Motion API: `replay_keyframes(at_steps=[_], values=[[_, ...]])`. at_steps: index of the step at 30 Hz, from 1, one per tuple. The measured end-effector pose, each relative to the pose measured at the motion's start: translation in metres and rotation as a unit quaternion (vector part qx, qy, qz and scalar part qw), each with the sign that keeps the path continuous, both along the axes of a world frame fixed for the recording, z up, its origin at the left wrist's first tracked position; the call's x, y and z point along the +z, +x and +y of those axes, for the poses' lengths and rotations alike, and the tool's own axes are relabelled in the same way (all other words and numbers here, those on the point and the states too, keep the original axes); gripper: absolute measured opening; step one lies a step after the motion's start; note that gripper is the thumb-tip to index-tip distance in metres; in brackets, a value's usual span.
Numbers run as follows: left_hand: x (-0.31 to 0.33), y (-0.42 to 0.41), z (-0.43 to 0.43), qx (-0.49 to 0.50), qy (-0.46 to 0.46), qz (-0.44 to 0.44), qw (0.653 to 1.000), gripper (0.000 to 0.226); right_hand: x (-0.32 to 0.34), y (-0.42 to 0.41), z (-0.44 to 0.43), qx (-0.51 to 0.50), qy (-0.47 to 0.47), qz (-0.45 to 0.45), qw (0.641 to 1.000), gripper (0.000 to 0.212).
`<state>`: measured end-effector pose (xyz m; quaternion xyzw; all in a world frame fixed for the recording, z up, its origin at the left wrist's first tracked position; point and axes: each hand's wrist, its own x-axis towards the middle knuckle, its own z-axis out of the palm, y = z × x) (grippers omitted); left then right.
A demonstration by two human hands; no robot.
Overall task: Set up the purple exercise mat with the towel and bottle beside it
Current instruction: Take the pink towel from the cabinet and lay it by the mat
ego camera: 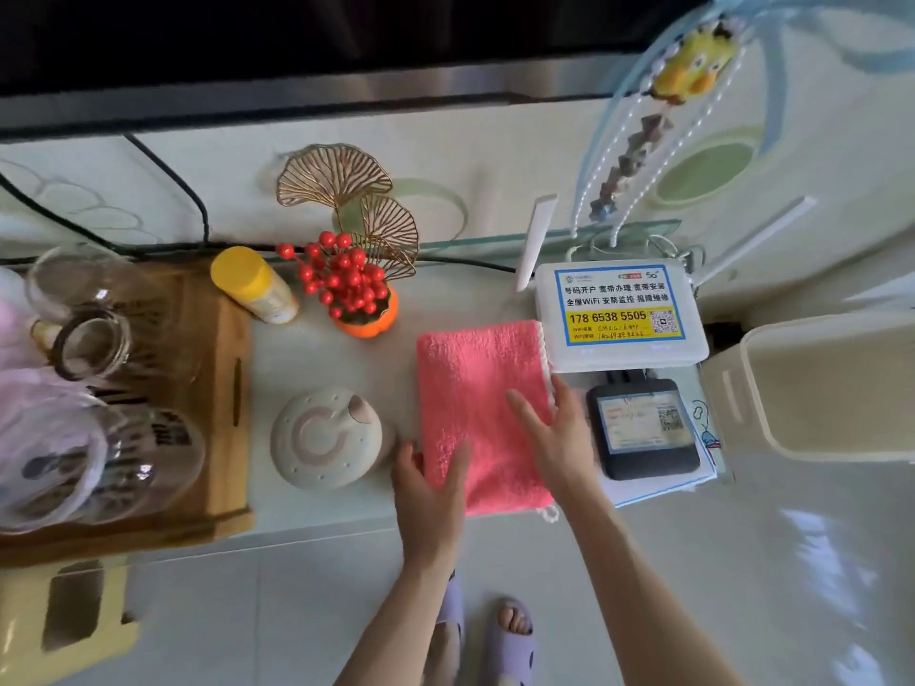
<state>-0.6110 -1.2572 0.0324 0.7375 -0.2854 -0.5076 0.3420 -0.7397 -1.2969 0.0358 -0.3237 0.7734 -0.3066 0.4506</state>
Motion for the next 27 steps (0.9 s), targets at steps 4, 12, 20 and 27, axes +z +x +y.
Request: replay_keyframes(at_steps=[4,12,20,27], values=[[-0.008,-0.003,-0.011,0.017,0.009,-0.011,1.0,0.043,-0.008,0.003,-0.01,0.0,0.021,-0.02,1.0,0.037],[-0.001,0.005,-0.006,-0.017,-0.03,0.01,0.999,0.01,-0.012,0.01,-0.003,-0.04,-0.016,-0.038,0.998,0.029],[0.042,-0.004,0.024,-0.071,-0.067,0.04,0.994,0.028,0.043,-0.009,0.041,-0.105,-0.074,-0.068,0.989,0.029],[0.081,-0.058,0.081,-0.177,-0.084,0.054,0.979,0.012,0.079,-0.064,0.131,-0.218,-0.105,-0.063,0.968,0.034]])
